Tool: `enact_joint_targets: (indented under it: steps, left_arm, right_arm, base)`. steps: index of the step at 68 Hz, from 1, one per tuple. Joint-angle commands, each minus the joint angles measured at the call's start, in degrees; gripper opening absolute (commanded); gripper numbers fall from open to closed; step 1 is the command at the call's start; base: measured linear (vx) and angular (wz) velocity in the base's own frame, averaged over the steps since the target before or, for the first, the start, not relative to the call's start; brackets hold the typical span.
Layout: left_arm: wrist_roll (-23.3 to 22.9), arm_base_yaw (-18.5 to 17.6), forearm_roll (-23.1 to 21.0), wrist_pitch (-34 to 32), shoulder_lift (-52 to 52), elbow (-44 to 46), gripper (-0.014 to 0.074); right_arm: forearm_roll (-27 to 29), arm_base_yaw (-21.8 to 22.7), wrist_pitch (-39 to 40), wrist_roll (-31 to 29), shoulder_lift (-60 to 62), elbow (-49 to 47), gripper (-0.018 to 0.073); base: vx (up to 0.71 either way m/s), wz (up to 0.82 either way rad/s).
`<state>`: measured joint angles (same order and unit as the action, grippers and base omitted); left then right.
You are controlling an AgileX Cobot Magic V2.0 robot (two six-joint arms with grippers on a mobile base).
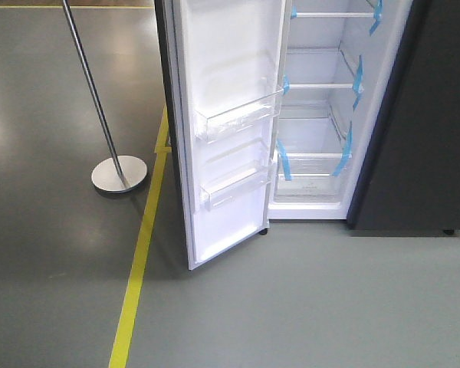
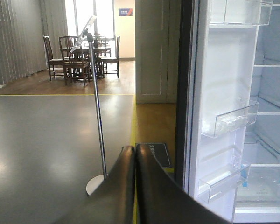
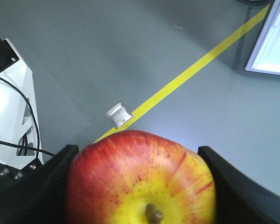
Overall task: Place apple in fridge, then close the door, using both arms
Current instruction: 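Approach the refrigerator door bins, keeping the apple in the right gripper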
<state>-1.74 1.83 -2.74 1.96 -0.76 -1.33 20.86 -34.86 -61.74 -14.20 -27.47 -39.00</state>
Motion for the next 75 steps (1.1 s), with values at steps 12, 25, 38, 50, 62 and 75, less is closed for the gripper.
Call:
enact_joint_targets:
  steps: [12,25,38,50,62,75]
  left_arm:
    - [-0.50,0.05,-0.42,-4.27,-0.75,-0.36,-0.0006]
    - [-0.50,0.05,-0.42,-4.27,-0.75,-0.36,-0.0006]
    - [-0.50,0.05,-0.42,-4.27,-0.75,-0.36,-0.0006]
    - [-0.50,0.05,-0.42,-4.27,-0.75,-0.36,-0.0006]
    - [-0.50,0.05,-0.42,-4.27,-0.75,-0.36,-0.0006]
    - [-0.50,0.05,-0.42,-4.27,-0.75,-0.36,-0.0006]
  right_arm:
    - [1.17,0.03,3.35,-0.37,-0.29,-1.51,0.0193]
    - [1.17,0.03,3.35,-0.37,-0.29,-1.51,0.0193]
    - [1.18,0.03,3.22,-0.37,-0.29,-1.51,0.0193]
    - [1.18,0.03,3.26,-0.37,-0.29,-1.51,0.0193]
    - [1.18,0.03,3.26,-0.37,-0.29,-1.51,0.0193]
    - [1.18,0.03,3.12,-0.37,-0.29,-1.51,0.0193]
  base:
    - [0.13,0.02]
    - [0.15,0.00]
    - [0.15,-0.02]
    - [0.15,-0.02]
    - [0.14,-0.02]
    - [0.12,-0.02]
